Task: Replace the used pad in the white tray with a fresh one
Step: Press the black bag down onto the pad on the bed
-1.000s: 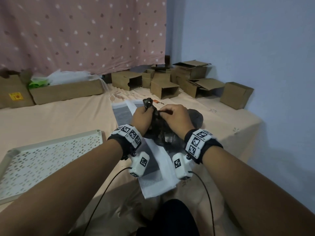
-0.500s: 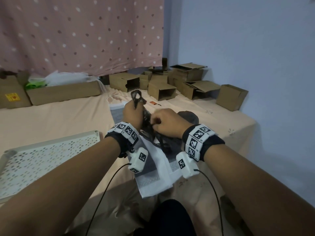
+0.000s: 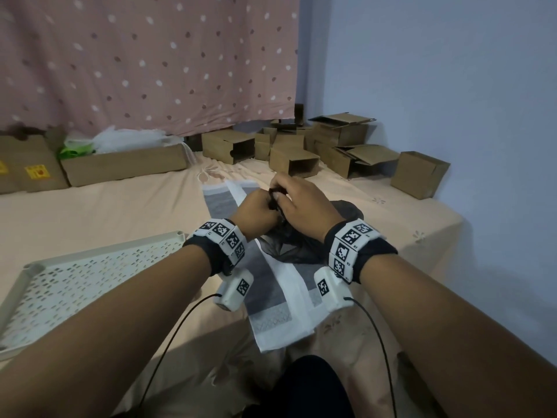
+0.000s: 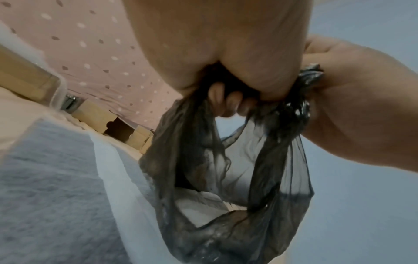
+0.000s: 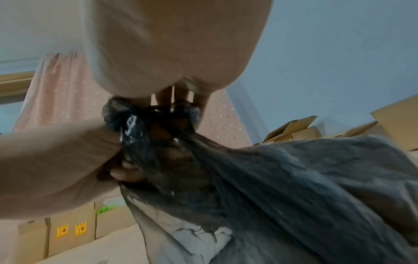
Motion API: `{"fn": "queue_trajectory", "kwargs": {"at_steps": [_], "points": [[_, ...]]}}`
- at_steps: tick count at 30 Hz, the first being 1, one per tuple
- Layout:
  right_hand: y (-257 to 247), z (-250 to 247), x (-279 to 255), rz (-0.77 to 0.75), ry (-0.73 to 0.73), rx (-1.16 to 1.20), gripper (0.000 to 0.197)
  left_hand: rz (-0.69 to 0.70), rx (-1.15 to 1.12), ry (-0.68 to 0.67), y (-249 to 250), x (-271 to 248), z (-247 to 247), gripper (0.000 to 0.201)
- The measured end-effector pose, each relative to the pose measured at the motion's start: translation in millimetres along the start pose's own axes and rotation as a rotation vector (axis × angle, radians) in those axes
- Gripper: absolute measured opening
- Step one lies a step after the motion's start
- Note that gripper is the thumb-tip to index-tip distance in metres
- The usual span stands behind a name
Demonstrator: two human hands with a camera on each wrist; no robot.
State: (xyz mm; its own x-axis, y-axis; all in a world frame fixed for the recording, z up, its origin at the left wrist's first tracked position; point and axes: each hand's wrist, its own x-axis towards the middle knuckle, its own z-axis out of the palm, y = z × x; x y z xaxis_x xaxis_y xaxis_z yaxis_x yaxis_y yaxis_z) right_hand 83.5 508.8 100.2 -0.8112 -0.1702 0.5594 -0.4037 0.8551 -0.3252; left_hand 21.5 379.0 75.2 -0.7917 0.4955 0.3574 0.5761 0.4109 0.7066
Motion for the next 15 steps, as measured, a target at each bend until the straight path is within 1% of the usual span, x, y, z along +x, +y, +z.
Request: {"fn": "queue_trajectory", "kwargs": {"at_steps": [2,3,4,6,8,9,10,11,12,14,15], "points": [[-2,1,0,0.055,-0.064,0.004,0.008,-0.007,-0.04,0.08,-3,-2,-2,0.01],[-2,2,1,0.083,-0.07,0.007,0.008,-0.008,-0.066,0.101,-5,-3,-2,0.01],[-1,4,1,0.12,-0.062,0.005,0.009,-0.01,-0.091,0.096,-7,-5,-4,0.011],[2,9,1,0.23,-0.007,-0.003,0.012,0.017,-0.067,0.016,-9,-6,-8,0.018],[8,11,1,0.361,0.042,0.018,0.012,0.098,0.106,-0.074,-11,-11,-12,0.026],[10,12,1,0.426,0.033,0.033,0.012,0.146,0.181,-0.078,-12,-13,-13,0.026],[13,12,2,0.484,0.005,0.048,0.013,0.183,0.206,-0.06,-14,-14,-13,0.024],[14,12,2,0.53,-0.03,0.085,0.014,0.189,0.192,-0.032,-16,-14,-14,0.021],[15,13,2,0.57,-0.064,0.153,0.017,0.174,0.155,0.01,-17,-13,-14,0.018],[14,14,0,0.653,-0.111,0.329,0.025,0.138,0.098,0.087,-19,-11,-15,0.02],[13,14,-2,0.688,-0.128,0.393,0.027,0.153,0.107,0.113,-20,-9,-14,0.021]]}}
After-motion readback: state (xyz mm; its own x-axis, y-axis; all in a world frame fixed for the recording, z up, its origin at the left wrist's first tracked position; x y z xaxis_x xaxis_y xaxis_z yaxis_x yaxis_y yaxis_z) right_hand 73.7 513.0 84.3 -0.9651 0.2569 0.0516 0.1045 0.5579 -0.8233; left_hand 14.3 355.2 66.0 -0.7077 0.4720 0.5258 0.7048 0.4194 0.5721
